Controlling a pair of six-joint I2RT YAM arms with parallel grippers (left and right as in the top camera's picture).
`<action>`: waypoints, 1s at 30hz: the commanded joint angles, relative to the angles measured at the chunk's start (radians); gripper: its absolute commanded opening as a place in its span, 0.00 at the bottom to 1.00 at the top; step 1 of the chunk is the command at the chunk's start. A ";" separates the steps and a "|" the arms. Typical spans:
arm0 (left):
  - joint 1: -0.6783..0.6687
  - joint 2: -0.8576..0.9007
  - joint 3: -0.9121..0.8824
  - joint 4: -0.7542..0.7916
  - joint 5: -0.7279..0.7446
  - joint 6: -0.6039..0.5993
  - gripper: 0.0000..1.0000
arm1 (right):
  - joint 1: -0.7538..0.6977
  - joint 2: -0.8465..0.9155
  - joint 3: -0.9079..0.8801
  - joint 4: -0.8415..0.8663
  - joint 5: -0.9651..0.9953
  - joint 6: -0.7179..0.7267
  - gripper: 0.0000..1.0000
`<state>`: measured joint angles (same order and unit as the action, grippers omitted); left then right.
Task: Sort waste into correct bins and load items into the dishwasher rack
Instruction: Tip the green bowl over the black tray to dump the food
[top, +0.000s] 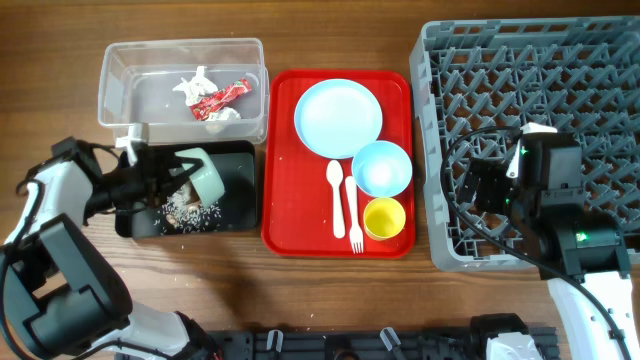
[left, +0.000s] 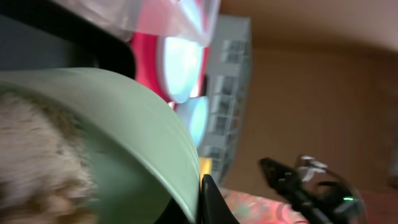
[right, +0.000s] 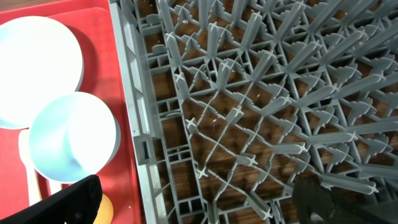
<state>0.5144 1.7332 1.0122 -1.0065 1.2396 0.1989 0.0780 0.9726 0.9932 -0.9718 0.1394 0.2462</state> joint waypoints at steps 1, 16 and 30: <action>0.034 -0.016 -0.012 -0.003 0.167 0.034 0.04 | 0.003 -0.001 0.021 0.002 0.017 0.016 1.00; 0.029 -0.013 -0.012 0.109 0.301 -0.007 0.04 | 0.003 -0.001 0.021 0.002 0.017 0.016 1.00; 0.006 -0.036 -0.010 0.172 0.250 -0.148 0.04 | 0.003 -0.001 0.021 0.000 0.017 0.016 1.00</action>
<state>0.5442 1.7332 1.0050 -0.8288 1.5253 0.0723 0.0780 0.9726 0.9932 -0.9722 0.1394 0.2462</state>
